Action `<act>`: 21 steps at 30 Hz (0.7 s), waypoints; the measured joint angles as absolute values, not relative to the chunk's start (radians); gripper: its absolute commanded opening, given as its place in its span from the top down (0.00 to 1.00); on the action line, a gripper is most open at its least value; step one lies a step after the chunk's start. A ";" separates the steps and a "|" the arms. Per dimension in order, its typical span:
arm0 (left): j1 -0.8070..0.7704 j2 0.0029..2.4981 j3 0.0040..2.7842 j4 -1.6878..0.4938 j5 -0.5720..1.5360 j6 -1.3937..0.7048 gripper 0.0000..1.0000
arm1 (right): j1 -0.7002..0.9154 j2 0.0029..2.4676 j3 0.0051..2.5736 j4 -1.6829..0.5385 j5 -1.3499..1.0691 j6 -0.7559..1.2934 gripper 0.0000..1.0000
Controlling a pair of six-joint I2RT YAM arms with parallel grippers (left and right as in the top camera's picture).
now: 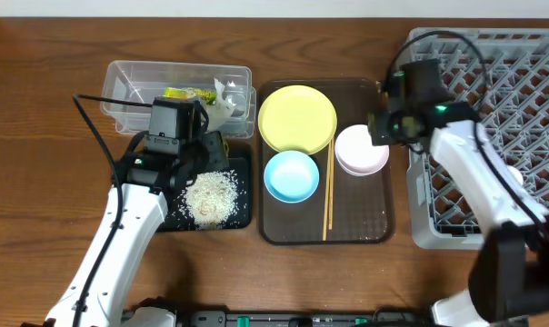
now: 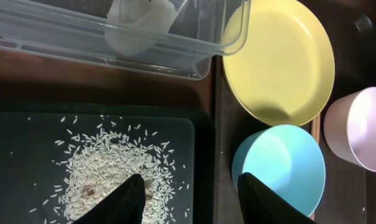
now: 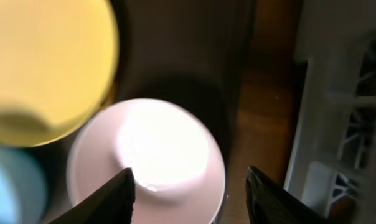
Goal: Sort waste into correct bins and load items into the dishwasher rack
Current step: 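Reach the right gripper to the pink bowl and grasp its rim, then carry the pink bowl with the right gripper into the dish rack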
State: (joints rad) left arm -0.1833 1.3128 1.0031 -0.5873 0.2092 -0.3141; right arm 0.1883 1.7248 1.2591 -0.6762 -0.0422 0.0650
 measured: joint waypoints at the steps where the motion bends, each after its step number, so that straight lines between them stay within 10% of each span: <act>1: -0.183 1.313 1.003 -0.587 0.209 -0.314 0.48 | 0.191 1.743 1.259 -0.675 -0.025 0.072 0.55; 13: -0.183 1.313 1.003 -0.588 0.210 -0.314 0.48 | 0.196 1.895 1.257 -0.682 0.061 0.152 0.93; 21: -0.183 1.313 1.003 -0.596 0.210 -0.314 0.48 | 0.196 1.895 1.258 -0.702 0.059 0.158 0.99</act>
State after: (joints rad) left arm -0.1833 1.3128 1.0031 -0.5964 0.2096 -0.3138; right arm 0.1959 1.8954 1.2575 -0.7017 0.0586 0.1581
